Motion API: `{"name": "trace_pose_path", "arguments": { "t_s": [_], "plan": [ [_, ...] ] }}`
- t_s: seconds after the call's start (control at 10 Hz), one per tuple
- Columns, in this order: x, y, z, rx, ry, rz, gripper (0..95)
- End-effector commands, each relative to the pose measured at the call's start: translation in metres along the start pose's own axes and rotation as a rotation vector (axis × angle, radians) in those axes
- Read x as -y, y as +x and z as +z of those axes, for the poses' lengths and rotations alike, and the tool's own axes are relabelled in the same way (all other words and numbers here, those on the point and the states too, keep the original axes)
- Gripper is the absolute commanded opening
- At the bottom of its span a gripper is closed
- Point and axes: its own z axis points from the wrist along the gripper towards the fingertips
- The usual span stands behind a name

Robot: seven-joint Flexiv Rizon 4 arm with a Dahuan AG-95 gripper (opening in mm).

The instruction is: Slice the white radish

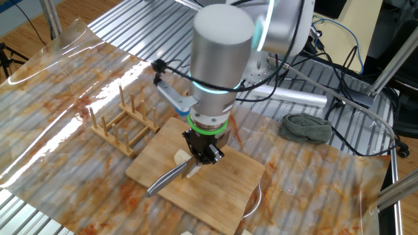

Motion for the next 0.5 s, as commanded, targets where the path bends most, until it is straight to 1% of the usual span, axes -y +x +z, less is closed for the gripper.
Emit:
{"name": "trace_pose_path", "arguments": {
  "t_s": [0.1, 0.2, 0.3, 0.4, 0.5],
  "plan": [
    [0.000, -0.002, 0.041, -0.029, -0.003, -0.002, 0.0],
    [0.000, -0.002, 0.041, -0.031, 0.000, -0.003, 0.0],
    [0.001, -0.001, 0.038, -0.046, 0.010, -0.010, 0.0],
    [0.002, -0.001, 0.030, -0.054, 0.013, -0.010, 0.0],
    [0.003, 0.000, 0.025, -0.058, 0.014, -0.011, 0.0]
  ]
}}
